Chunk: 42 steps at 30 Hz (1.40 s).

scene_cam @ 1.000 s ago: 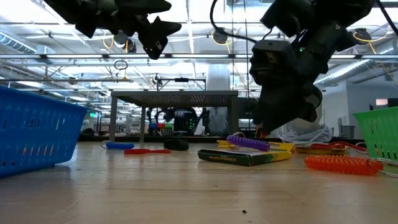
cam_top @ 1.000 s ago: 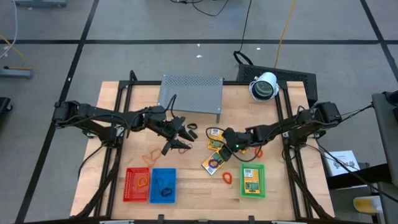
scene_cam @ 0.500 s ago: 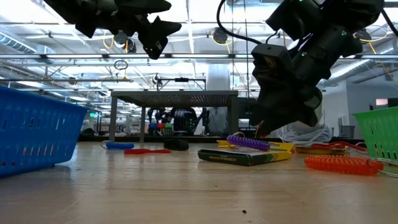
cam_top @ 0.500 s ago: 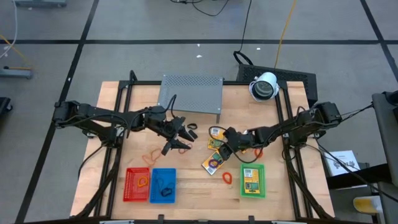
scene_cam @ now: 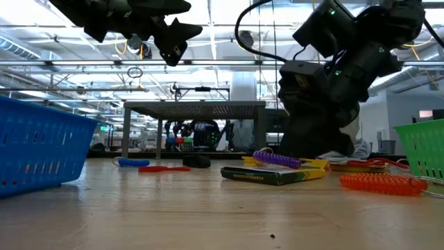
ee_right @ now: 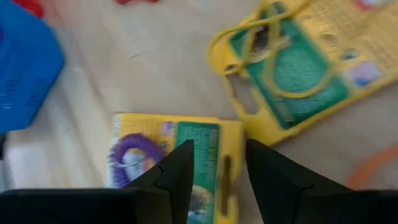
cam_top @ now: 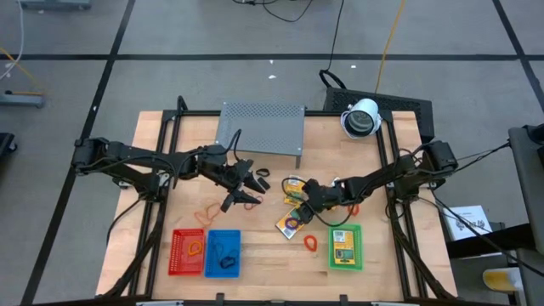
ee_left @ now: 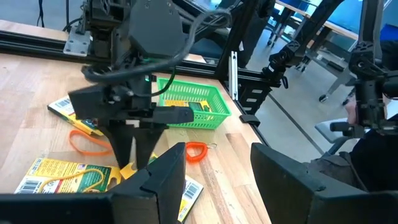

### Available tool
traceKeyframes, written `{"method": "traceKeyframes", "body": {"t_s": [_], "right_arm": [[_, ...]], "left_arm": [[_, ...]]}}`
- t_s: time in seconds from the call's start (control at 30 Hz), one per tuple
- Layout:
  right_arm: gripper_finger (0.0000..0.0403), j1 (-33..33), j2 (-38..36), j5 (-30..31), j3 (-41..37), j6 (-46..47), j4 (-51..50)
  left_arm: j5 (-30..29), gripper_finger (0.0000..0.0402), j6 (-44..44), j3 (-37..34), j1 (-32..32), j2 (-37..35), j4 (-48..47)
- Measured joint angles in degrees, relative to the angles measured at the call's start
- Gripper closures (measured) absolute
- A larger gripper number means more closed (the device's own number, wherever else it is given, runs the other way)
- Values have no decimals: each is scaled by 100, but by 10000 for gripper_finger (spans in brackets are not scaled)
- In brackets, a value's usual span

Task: Pick & Place Office Desk Supplies
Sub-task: Put the yellow crayon box into the green bin

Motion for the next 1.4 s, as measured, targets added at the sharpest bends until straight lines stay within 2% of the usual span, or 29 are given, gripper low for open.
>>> {"method": "traceKeyframes", "body": {"t_s": [0.2,0.4,0.53,0.67,0.83,0.9,1.13,1.4], "right_arm": [[268,-28,75,-161,6,4,165],[268,-25,73,-577,6,-2,156],[270,-25,73,-596,6,-10,137],[297,-25,73,-596,6,-49,137],[377,-25,73,-596,6,-269,138],[395,-24,73,-596,6,-376,144],[401,-16,9,-592,6,-616,149],[402,18,-688,-254,6,-928,139]], "left_arm": [[42,213,-67,0,0,1,-67],[101,213,-69,0,0,2,-86],[103,213,-69,0,-2,2,-85],[103,213,-69,0,-2,2,-85],[105,213,-71,0,-2,2,-83],[107,213,-71,0,-2,2,-83],[109,213,-89,0,-2,2,-83],[109,213,-90,0,-1,2,-83]]}}
